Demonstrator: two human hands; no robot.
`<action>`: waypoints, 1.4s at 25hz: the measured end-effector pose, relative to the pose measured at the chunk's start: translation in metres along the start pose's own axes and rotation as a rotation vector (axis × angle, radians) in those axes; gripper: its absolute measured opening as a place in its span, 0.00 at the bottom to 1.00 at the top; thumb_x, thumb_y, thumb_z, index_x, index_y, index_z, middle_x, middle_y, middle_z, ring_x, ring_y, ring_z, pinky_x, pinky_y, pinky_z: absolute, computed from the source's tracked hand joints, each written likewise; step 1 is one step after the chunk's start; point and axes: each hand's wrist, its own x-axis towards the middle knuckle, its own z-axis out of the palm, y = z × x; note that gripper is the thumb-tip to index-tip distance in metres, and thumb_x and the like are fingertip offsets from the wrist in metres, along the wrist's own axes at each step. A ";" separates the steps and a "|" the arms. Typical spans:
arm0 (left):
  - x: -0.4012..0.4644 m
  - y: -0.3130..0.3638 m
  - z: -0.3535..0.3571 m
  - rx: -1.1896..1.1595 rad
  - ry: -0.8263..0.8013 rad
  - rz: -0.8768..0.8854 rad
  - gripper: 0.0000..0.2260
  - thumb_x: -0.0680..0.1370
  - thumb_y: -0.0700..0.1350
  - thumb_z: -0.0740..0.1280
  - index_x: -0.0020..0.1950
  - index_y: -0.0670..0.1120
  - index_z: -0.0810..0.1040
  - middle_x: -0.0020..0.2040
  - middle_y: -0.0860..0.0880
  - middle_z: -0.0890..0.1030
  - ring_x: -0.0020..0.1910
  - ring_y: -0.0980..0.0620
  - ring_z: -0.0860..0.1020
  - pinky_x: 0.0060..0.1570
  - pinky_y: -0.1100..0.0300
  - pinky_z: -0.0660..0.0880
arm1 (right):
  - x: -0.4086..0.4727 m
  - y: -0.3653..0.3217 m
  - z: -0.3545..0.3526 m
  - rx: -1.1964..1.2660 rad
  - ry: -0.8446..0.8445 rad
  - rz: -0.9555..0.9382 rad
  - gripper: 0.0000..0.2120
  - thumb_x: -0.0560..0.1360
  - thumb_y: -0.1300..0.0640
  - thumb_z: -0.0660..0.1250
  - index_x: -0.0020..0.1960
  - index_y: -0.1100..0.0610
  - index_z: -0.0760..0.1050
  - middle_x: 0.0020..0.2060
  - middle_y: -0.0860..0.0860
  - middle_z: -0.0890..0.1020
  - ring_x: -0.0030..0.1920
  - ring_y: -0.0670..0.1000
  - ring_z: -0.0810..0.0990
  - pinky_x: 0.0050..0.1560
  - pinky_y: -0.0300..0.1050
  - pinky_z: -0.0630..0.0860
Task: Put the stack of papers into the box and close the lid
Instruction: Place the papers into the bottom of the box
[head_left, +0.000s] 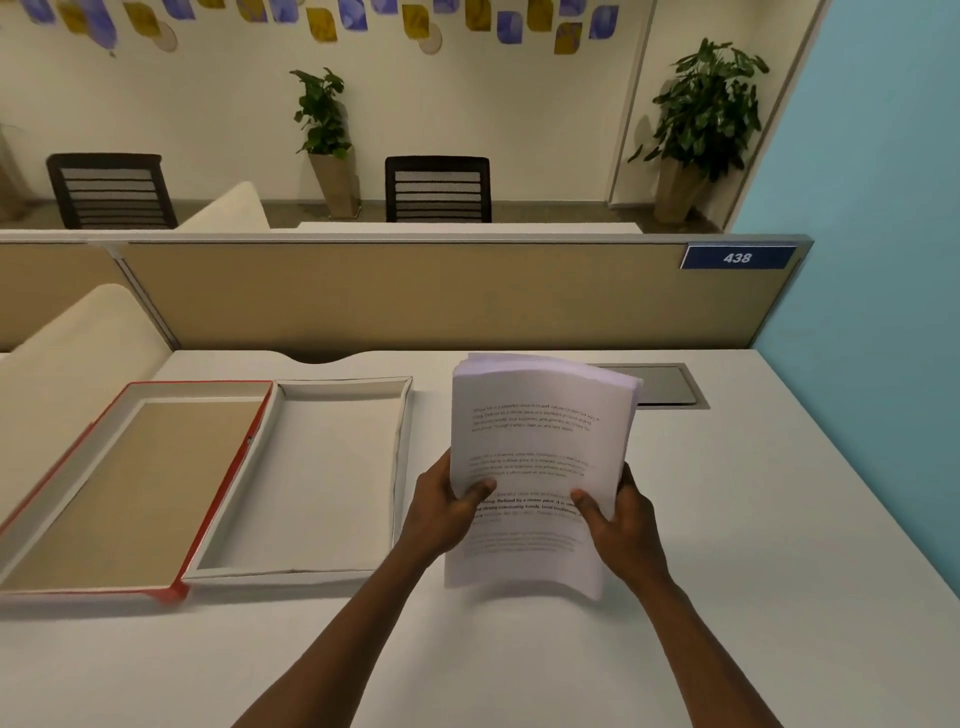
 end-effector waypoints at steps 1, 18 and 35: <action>-0.003 0.005 -0.004 -0.018 -0.003 -0.014 0.20 0.75 0.53 0.73 0.65 0.55 0.75 0.59 0.53 0.84 0.53 0.47 0.85 0.50 0.47 0.85 | -0.001 -0.005 -0.003 0.021 -0.008 0.012 0.15 0.72 0.43 0.70 0.55 0.39 0.70 0.49 0.35 0.80 0.44 0.40 0.85 0.35 0.30 0.80; -0.016 -0.007 -0.202 -0.102 0.114 -0.508 0.16 0.77 0.32 0.68 0.64 0.40 0.76 0.62 0.41 0.82 0.57 0.37 0.82 0.59 0.38 0.80 | 0.026 -0.081 0.190 0.315 -0.281 0.450 0.15 0.73 0.56 0.75 0.59 0.57 0.81 0.54 0.55 0.86 0.49 0.56 0.87 0.55 0.59 0.83; 0.048 -0.087 -0.282 0.436 0.211 -0.439 0.20 0.78 0.40 0.67 0.70 0.41 0.72 0.66 0.41 0.79 0.65 0.39 0.78 0.62 0.48 0.77 | 0.051 -0.116 0.349 -0.296 -0.254 0.496 0.13 0.82 0.55 0.61 0.62 0.62 0.74 0.59 0.58 0.82 0.51 0.55 0.82 0.48 0.45 0.78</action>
